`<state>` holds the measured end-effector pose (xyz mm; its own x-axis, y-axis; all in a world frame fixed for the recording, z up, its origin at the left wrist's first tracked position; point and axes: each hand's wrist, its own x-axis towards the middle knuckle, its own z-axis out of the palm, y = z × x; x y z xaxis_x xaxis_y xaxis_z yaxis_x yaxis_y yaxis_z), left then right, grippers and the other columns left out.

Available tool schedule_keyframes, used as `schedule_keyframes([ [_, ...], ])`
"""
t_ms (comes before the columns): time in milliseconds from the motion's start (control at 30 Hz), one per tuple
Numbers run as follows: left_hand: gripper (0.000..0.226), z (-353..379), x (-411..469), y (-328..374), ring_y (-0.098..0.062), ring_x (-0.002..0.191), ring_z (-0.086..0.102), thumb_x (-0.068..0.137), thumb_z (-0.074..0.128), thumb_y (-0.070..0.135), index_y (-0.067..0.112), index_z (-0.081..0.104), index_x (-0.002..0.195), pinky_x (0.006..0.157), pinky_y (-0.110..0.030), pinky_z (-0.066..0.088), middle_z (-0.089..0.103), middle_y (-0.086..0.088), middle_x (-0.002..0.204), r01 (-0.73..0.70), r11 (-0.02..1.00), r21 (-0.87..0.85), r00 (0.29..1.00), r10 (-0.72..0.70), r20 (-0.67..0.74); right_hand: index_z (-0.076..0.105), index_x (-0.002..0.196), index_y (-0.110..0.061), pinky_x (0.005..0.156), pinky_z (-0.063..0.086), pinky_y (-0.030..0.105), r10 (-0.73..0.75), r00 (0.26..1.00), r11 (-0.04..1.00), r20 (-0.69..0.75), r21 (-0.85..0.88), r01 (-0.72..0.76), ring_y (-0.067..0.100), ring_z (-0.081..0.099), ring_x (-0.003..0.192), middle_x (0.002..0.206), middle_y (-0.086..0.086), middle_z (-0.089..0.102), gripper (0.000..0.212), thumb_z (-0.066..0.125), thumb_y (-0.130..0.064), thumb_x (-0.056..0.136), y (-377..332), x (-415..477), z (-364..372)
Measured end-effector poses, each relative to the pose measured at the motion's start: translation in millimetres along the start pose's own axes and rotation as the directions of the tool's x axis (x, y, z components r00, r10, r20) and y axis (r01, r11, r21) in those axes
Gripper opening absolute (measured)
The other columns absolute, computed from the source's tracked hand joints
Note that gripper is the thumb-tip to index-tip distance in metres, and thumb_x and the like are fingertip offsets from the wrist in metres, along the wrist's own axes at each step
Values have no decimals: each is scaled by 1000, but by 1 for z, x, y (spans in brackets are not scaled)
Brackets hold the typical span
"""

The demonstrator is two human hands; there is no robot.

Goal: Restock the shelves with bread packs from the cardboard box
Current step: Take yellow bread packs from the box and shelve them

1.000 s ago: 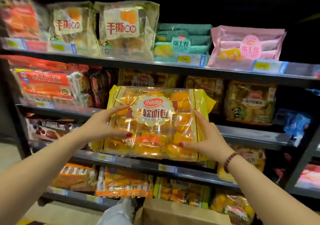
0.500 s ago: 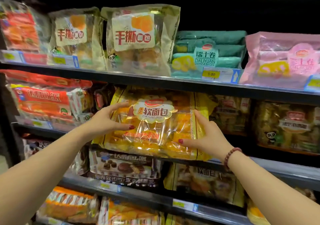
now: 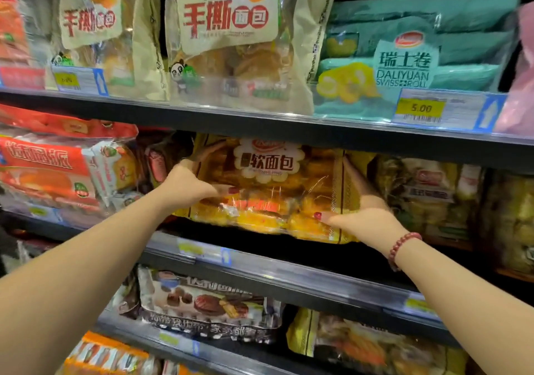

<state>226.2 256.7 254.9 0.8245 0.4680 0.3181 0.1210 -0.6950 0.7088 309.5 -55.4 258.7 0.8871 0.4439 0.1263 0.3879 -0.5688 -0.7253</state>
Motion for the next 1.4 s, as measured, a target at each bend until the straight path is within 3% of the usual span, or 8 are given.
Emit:
schedule_keyframes([
  [200, 127, 26, 25, -2, -11, 134, 35, 44, 97, 39, 14, 30, 149, 98, 1, 17, 39, -6, 151, -189, 979, -74, 981, 186, -44, 39, 138, -14, 71, 44, 25, 72, 997, 962, 15, -267, -66, 22, 52, 95, 110, 7, 55, 64, 61, -46, 88, 4, 12, 16],
  [333, 122, 43, 34, -33, -21, 143, 31, 60, 93, 23, 39, 15, 153, 118, -28, 22, 28, 13, 151, -262, 965, -2, 958, 260, -118, 26, 147, -22, 77, 47, 30, 15, 999, 903, -42, -429, -32, 26, 55, 101, 120, 9, 54, 70, 56, -49, 89, 17, 27, 33],
  [467, 119, 50, 34, -46, -37, 145, 26, 55, 81, 38, 69, 5, 141, 118, -52, 26, 22, -1, 162, -246, 969, 28, 960, 248, -127, -36, 127, -59, 109, 35, 46, -182, 978, 919, -106, -373, 130, 31, 18, 141, 150, 5, 0, 116, 69, -36, 82, 33, 36, 43],
  [700, 113, 43, 14, -33, -38, 150, 3, 71, 85, 36, 57, 4, 146, 119, -46, 27, -12, -13, 163, -164, 910, 381, 942, 259, -214, 45, 125, -25, 82, 47, 35, -25, 993, 809, -118, -586, -50, 28, 57, 107, 97, 6, 53, 50, 52, -58, 88, 25, 27, 37],
  [833, 100, 43, 5, -9, -38, 147, 20, 76, 64, 67, 40, 8, 154, 116, -40, 27, 10, -15, 163, -196, 770, 607, 934, 335, -123, -4, 148, -41, 115, 11, 47, -517, 815, 606, -263, -784, 131, 34, 10, 145, 158, 14, 10, 99, 56, -70, 74, 30, 29, 34],
  [933, 100, 54, 9, -6, -28, 151, -6, 74, 41, 84, 42, -3, 154, 122, -37, -4, -14, -2, 164, -419, 592, 689, 807, 590, -16, 6, 151, -37, 115, 3, 54, -696, 694, 450, -183, -865, 223, 37, -8, 145, 160, 7, -6, 107, 60, -74, 66, 36, 40, 38],
  [1267, 121, 63, 27, -11, -15, 140, -39, 72, 68, 68, 59, -37, 133, 113, -35, -28, -48, 23, 144, -477, 589, 652, 835, 535, 128, -10, 148, -39, 115, 5, 60, -573, 810, 591, -126, -748, 302, 34, -32, 138, 154, -1, -32, 109, 58, -73, 70, 34, 56, 46],
  [1400, 117, 66, 19, -2, -20, 145, -30, 73, 68, 65, 61, -31, 134, 115, -63, -9, -46, 25, 146, -363, 642, 676, 905, 415, 92, -7, 138, -61, 114, 4, 60, -437, 848, 848, -298, -451, 279, 30, -33, 138, 144, -11, -45, 116, 79, -56, 61, 33, 49, 43],
])
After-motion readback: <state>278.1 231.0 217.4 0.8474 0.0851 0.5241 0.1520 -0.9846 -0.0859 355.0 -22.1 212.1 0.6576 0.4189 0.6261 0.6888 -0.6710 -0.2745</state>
